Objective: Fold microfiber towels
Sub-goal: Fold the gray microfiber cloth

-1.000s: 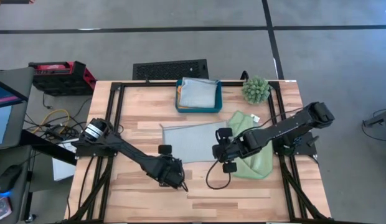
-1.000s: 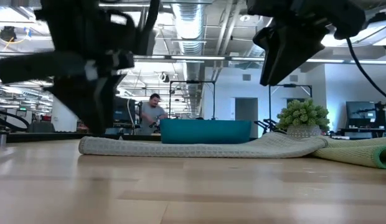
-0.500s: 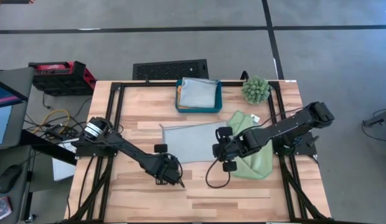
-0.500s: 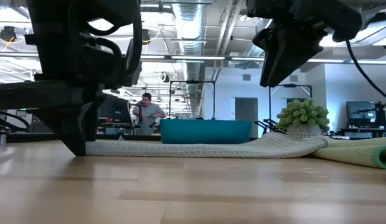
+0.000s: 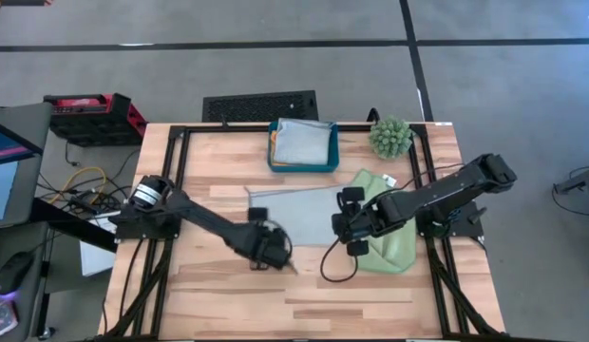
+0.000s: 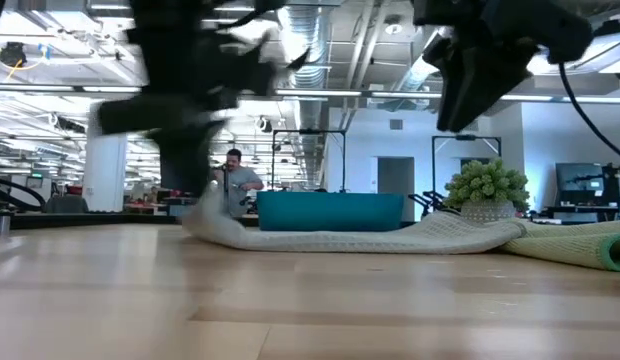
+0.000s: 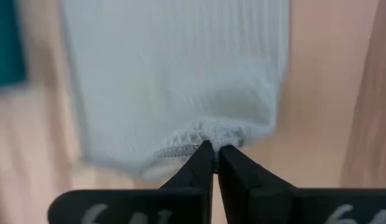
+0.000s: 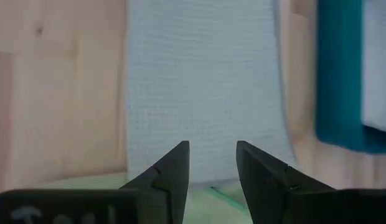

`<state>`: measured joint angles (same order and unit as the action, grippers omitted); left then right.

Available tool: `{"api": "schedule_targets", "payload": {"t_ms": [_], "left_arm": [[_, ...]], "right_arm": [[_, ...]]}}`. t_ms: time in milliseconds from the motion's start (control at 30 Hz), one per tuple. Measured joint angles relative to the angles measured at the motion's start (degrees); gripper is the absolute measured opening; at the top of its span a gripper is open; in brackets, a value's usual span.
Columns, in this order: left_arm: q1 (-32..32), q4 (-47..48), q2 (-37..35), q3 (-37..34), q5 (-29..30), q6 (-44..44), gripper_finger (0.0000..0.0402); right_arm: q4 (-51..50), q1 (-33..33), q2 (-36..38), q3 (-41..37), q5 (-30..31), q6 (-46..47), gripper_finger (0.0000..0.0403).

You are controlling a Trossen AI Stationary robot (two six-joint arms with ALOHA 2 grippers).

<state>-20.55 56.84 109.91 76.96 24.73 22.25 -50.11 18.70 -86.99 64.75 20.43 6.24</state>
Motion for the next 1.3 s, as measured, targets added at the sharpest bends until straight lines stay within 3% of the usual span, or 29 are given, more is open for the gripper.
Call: {"api": "schedule_targets", "payload": {"t_ms": [133, 333, 767, 967, 1300], "left_arm": [[3.7, -1.5, 0.0, 5.1, 0.6, -9.7, 0.0002], [11.2, -17.7, 0.0, 6.5, -3.2, -24.6, 0.0001], [16.2, -46.4, 3.0, 6.6, -5.3, -38.8, 0.0000], [16.3, -50.5, 6.6, 7.2, -6.8, -41.3, 0.0000], [16.3, -50.8, 9.4, 14.3, -11.3, -44.7, 0.0000]], "right_arm": [[-2.6, 0.0, 2.8, 0.0, 1.2, 1.3, 0.0154], [-4.7, 0.0, 7.1, 0.0, 2.3, 2.1, 0.0154], [-7.1, 0.0, 14.0, 0.0, 2.3, 2.9, 0.0154], [-8.5, 0.0, 15.0, 0.0, 2.3, 3.2, 0.0154], [-8.8, 0.0, 15.1, 0.0, 2.3, 3.7, 0.0154]]}}
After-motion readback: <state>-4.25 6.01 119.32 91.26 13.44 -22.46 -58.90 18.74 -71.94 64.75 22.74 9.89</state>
